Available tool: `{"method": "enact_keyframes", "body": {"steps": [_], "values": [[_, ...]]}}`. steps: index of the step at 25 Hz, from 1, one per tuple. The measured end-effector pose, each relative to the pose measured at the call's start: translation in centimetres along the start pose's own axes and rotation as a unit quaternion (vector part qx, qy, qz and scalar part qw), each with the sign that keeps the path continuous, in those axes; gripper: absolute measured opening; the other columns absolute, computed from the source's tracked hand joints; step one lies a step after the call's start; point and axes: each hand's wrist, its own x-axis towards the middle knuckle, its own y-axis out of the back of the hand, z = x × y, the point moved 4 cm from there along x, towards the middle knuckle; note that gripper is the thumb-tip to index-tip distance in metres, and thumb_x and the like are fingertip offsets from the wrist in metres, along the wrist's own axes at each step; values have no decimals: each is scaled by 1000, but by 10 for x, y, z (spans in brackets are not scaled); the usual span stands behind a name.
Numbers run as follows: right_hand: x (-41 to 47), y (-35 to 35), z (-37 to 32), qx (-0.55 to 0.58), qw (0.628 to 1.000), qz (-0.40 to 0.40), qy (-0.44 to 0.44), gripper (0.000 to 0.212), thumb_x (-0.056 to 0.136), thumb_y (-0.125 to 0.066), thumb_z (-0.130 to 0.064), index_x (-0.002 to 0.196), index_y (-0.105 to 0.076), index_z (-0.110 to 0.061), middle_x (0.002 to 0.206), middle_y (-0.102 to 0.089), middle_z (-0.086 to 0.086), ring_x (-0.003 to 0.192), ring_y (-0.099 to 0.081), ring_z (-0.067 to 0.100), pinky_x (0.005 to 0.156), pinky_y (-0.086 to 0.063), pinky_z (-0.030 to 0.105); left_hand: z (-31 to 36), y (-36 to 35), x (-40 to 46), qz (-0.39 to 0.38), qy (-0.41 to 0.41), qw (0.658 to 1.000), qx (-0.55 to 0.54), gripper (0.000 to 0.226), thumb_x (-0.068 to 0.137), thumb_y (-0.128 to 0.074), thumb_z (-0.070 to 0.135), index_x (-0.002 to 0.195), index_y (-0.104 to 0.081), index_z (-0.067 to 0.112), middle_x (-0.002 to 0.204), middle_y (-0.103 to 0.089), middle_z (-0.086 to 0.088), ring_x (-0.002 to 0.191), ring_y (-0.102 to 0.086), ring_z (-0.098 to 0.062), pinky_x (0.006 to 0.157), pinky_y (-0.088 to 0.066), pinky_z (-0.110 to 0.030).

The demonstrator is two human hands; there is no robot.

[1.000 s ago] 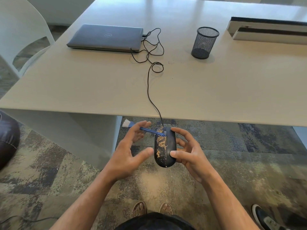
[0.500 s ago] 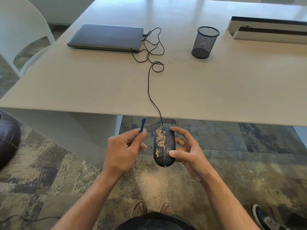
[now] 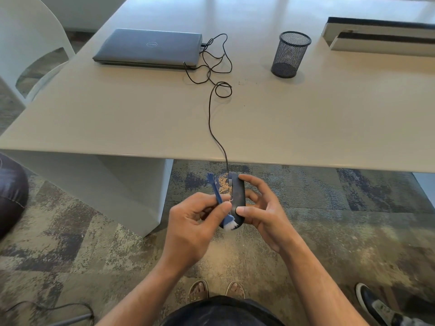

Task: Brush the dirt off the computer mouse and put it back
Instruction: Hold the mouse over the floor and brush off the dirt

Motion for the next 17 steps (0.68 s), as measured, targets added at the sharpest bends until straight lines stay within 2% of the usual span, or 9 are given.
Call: {"method": "enact_keyframes", "body": {"steps": [3, 8, 12, 15, 17], "values": [[0, 0, 1, 4, 1000, 0, 3, 71, 71, -83, -13, 135, -58, -29, 115, -71, 10, 89, -73, 28, 70, -59, 36, 1, -5, -11, 13, -90, 989, 113, 16, 85, -74, 28, 99, -77, 20, 90, -74, 10, 78, -71, -9, 65, -58, -26], [-1, -1, 4, 15, 1000, 10, 6, 70, 69, -84, -12, 133, -61, -29, 111, -72, 11, 88, -73, 29, 70, -61, 39, -6, 6, -19, 66, -141, 971, 183, 17, 84, -76, 24, 91, -78, 8, 85, -73, 0, 69, -69, -9, 60, -57, -24], [-1, -3, 5, 22, 1000, 18, 4, 70, 67, -84, -12, 131, -63, -30, 110, -72, 10, 87, -73, 28, 69, -61, 39, -11, 25, -19, 106, -150, 967, 179, 12, 87, -75, 22, 94, -75, 12, 85, -72, 1, 71, -69, -5, 61, -57, -21], [-3, -3, 4, 32, 999, 11, 4, 68, 68, -83, -11, 131, -63, -29, 111, -73, 10, 87, -73, 27, 70, -61, 39, -15, 40, -17, 143, -101, 975, 135, 7, 88, -75, 22, 95, -74, 22, 84, -73, 1, 65, -72, -13, 54, -60, -37], [-4, -4, 4, 30, 999, 10, 5, 68, 68, -83, -11, 131, -63, -29, 112, -72, 11, 88, -73, 28, 70, -61, 40, -14, 42, -18, 142, -88, 981, 98, 8, 88, -74, 26, 96, -73, 28, 82, -75, 3, 64, -73, -16, 53, -60, -41]]}}
